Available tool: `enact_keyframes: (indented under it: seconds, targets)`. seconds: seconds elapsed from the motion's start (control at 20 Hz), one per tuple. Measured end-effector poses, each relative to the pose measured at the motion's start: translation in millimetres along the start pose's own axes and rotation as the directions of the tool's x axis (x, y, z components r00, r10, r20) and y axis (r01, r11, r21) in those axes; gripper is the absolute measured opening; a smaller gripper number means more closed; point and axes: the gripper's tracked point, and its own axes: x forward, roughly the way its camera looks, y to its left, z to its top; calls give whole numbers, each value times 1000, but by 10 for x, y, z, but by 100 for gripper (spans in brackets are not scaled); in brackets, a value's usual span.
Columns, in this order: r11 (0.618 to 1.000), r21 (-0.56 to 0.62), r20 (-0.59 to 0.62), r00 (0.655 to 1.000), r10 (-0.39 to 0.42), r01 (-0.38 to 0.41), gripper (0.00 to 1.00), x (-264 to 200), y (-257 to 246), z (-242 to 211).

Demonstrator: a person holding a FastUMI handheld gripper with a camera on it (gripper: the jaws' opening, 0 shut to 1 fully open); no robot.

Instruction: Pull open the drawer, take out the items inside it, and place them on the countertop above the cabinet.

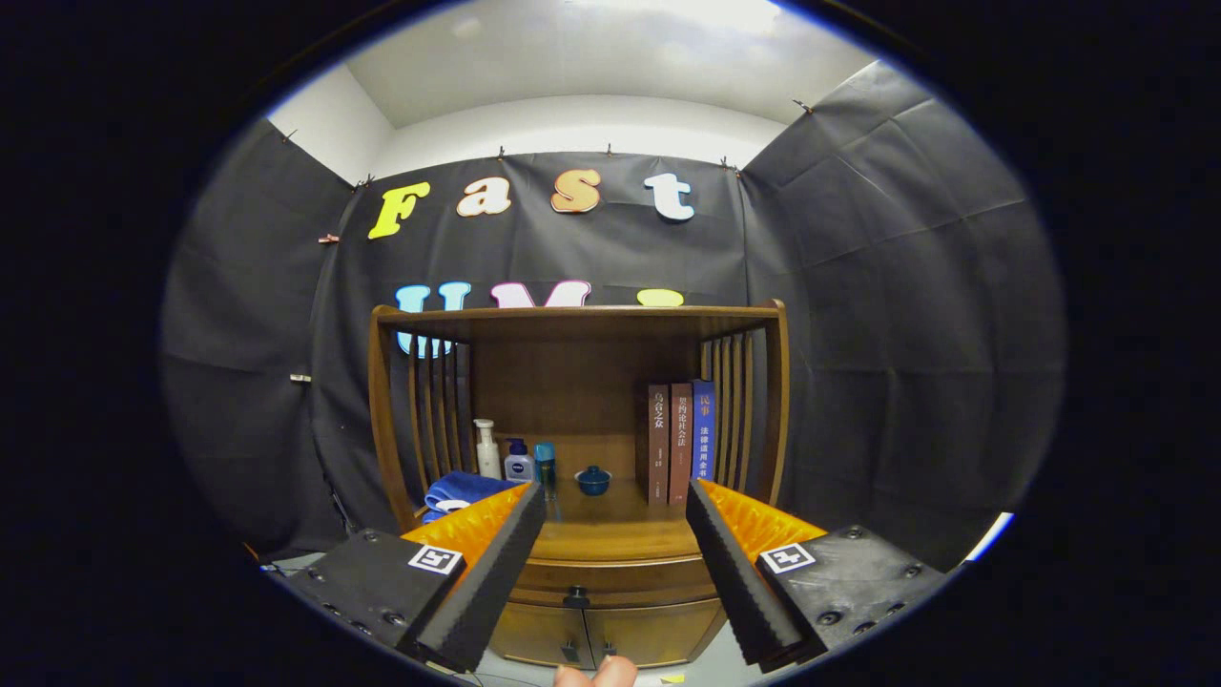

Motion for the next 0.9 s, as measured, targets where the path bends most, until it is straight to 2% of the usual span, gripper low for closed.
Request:
enact_keyframes:
  seconds: [0.3,0.45,0.65,0.8,0.9]
  targets:
    - [999,-44,-19,1000,-7,7,98,541,156,-736]
    - [999,-46,-26,999,-29,28,98,729,156,-1276]
    - [1000,-22,-107,994,-18,15,98,836,321,-2178]
    - [999,-45,-159,987,-6,-1,98,909,438,-2644]
    - [1000,-19,-194,981,10,-14,98,973,519,-2872]
